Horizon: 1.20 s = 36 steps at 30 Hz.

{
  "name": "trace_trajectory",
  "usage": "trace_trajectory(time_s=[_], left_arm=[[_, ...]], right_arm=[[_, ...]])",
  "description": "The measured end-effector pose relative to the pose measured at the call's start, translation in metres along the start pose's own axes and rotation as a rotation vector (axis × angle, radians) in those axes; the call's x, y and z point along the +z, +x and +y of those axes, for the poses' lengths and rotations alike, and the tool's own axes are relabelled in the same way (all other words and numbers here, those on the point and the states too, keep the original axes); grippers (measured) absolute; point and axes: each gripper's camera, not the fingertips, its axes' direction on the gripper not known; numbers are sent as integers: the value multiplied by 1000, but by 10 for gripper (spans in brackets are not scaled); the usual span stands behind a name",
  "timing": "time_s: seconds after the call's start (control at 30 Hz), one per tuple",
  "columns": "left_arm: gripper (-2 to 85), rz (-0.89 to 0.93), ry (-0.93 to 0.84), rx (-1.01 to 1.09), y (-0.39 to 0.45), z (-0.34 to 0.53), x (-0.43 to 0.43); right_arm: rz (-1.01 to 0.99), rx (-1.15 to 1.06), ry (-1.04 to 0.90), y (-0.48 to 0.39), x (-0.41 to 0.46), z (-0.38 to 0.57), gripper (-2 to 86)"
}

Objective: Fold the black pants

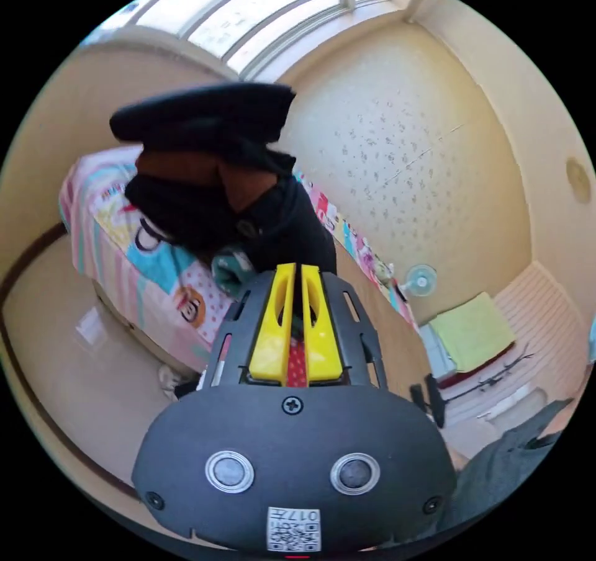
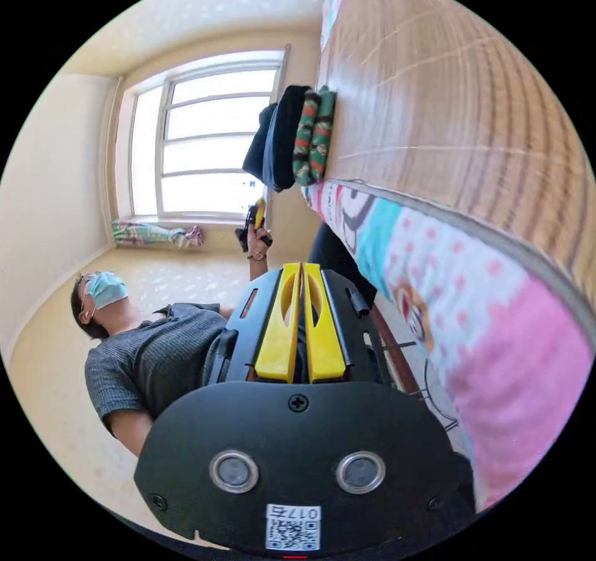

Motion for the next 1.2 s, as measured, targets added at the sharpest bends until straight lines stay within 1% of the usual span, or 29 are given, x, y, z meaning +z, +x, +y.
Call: trace_trajectory(time_s=[0.03, 0.07, 0.1, 0.13, 0.2, 0.23, 0.27, 0.3, 0.33, 0.37, 0.43, 0.5, 0.53, 0.6, 0.73, 0.8, 0.87, 0.9, 0.97, 1.03, 1.1, 1.13, 1.17, 1.2], left_arm=[[74, -96, 79, 45, 5, -37, -14], [83, -136, 108, 58, 6, -58, -19], [94, -188, 135, 60, 5, -101, -22], [102, -191, 137, 46, 1, -143, -19], [104, -174, 121, 34, -5, -196, -2], [99, -203, 56, 11, -12, -225, 23], [98, -218, 3, -16, -18, -236, 40], [96, -207, -150, -85, -35, -248, 81], [84, -154, -357, -171, -56, -241, 132], [77, -136, -396, -196, -63, -230, 147], [23, -10, -160, -264, -62, -178, 141], [5, 27, -111, -218, -39, -146, 138], [-1, -10, -140, -142, -15, -129, 137], [-4, -24, -201, -73, 9, -108, 140], [-7, 181, -250, -186, -13, -95, 153], [-8, 180, -256, -200, -10, -106, 154], [-8, 132, -269, -202, 1, -118, 154], [-9, 102, -316, -191, 11, -125, 158], [-9, 46, -310, -148, 32, -132, 155], [-9, -6, -302, -16, 78, -134, 145], [-9, -25, -340, 108, 123, -129, 147], [-9, -15, -398, 204, 156, -120, 158], [-9, -4, -449, 257, 174, -115, 167], [-9, 11, -618, 364, 207, -100, 195]], right_arm=[[40, 4, 86, -9, -26, 25, 6], [59, 6, 127, -14, -36, 35, 5], [93, 2, 202, -24, -54, 53, 5], [119, -8, 264, -33, -67, 66, 5], [128, -25, 338, -44, -78, 78, 5], [110, -51, 375, -49, -80, 82, 5], [99, -65, 388, -51, -80, 82, 5], [80, -87, 407, -54, -77, 82, 5], [67, -104, 414, -55, -71, 81, 5], [63, -109, 413, -54, -68, 79, 5], [30, -98, 395, -44, -49, 72, 4], [-20, -79, 376, -33, -32, 66, 4], [-53, -65, 356, -27, -22, 61, 5], [-86, -46, 321, -22, -10, 51, 5], [-126, -68, 268, -28, 2, 19, 6], [-134, -103, 263, -38, 4, 8, 6], [-129, -126, 258, -47, 5, 1, 6], [-116, -122, 252, -51, 5, -1, 6], [-68, -93, 251, -55, 3, 0, 6], [6, -62, 286, -58, -9, 11, 5], [43, -38, 344, -59, -24, 23, 5], [64, -16, 394, -58, -36, 32, 5], [76, -4, 421, -58, -42, 37, 5], [99, 23, 476, -56, -54, 47, 5]])
